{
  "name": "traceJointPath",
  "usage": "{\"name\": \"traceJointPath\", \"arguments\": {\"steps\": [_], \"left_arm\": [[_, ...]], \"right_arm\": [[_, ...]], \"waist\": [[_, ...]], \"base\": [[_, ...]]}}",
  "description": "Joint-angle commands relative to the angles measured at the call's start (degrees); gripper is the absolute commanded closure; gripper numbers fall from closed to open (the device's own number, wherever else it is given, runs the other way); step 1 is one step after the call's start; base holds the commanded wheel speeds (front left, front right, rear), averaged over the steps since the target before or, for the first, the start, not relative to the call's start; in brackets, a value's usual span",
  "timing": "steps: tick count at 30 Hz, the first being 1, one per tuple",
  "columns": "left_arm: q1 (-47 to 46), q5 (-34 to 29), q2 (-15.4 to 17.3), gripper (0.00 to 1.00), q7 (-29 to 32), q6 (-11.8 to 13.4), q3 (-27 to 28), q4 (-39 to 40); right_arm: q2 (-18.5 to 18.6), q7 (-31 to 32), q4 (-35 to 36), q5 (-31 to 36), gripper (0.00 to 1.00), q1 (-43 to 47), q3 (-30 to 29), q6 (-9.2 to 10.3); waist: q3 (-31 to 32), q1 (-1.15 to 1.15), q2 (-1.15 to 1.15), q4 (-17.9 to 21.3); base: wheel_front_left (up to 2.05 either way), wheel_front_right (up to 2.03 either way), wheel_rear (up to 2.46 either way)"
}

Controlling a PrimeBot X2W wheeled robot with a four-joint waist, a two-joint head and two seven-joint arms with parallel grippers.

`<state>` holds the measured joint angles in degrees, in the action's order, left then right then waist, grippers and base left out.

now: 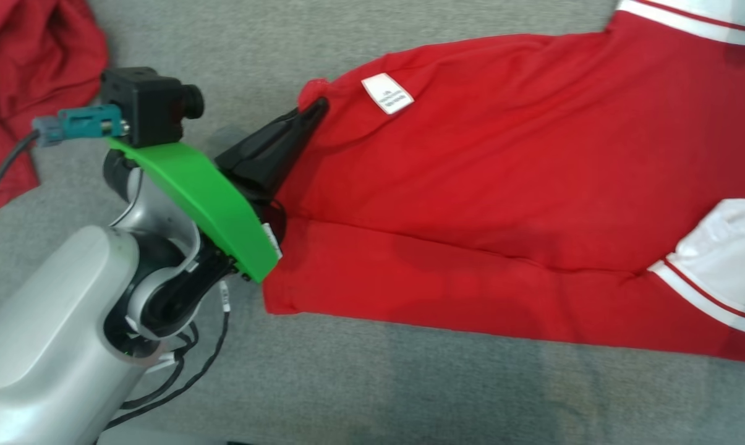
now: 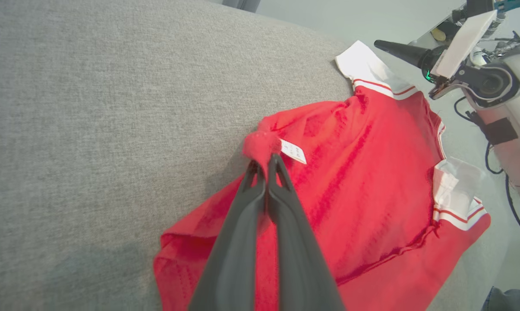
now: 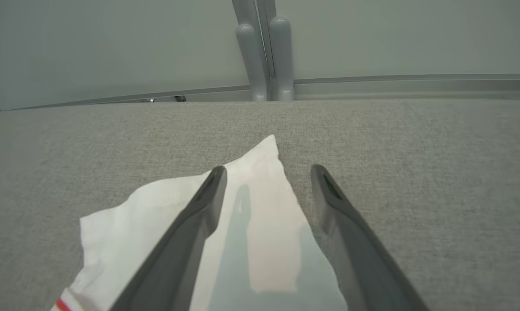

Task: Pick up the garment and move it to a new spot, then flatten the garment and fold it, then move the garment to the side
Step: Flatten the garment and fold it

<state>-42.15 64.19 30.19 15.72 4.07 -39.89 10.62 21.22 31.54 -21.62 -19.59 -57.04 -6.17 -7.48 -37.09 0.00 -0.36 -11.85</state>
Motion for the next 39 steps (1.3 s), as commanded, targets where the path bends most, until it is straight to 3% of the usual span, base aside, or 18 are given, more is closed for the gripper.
{"name": "traceJointPath", "arguments": {"steps": [1,9,20,26,33,34,35,36,39], "left_arm": [[-1.16,-0.53,-0.92,1.00,-0.15,-0.36,-0.45,-0.43],[-2.07,-0.39,-1.81,1.00,0.03,-0.66,-0.81,-0.81],[-2.30,0.19,-1.20,1.00,0.23,-0.16,-0.13,-0.24],[-2.31,0.39,-1.31,1.00,0.30,-0.38,-0.30,-0.72],[-2.71,0.64,-0.83,1.00,0.53,-0.21,0.19,-0.82],[-2.67,0.74,-0.79,1.00,0.58,-0.18,0.21,-0.82],[-2.67,0.79,-0.73,1.00,0.59,-0.18,0.22,-0.86],[-2.67,0.85,-0.71,1.00,0.54,-0.17,0.30,-0.95],[-2.59,0.94,-0.65,1.00,0.40,-0.07,0.40,-1.08]], "right_arm": [[-0.44,0.52,-1.70,1.63,0.00,-1.44,-0.50,-0.03],[-1.18,0.04,-6.42,5.67,0.00,-4.68,-3.10,-0.02],[-0.46,1.72,-5.87,6.94,0.00,-6.20,-4.65,-0.01],[-0.49,6.24,-6.85,7.99,0.00,-6.86,-5.39,0.03],[-0.25,15.61,-5.42,8.65,0.00,-9.58,-6.02,0.03],[-0.26,16.71,-5.14,8.67,0.16,-9.77,-6.03,0.03],[-0.25,17.62,-4.83,8.68,0.45,-9.65,-5.77,0.03],[-0.33,18.46,-4.56,8.69,0.54,-9.29,-5.87,0.03],[-1.27,21.09,-3.77,7.54,0.54,-7.84,-5.65,0.02]], "waist": [[-2.04,0.00,0.36,-3.79],[-2.41,0.00,0.36,-4.51],[-3.55,0.00,0.36,-3.64],[-3.74,0.00,0.36,-3.65],[-4.28,0.00,0.36,-3.31],[-4.34,0.00,0.36,-3.25],[-4.41,0.00,0.36,-3.20],[-4.43,0.00,0.36,-3.13],[-4.49,0.00,0.36,-2.81]], "base": [[0.00,0.00,0.00],[0.00,0.00,0.00],[0.00,0.00,0.00],[0.00,0.00,0.00],[0.00,0.00,0.00],[0.00,0.00,0.00],[0.00,0.00,0.00],[0.00,0.00,0.00],[0.00,0.00,0.00]]}}
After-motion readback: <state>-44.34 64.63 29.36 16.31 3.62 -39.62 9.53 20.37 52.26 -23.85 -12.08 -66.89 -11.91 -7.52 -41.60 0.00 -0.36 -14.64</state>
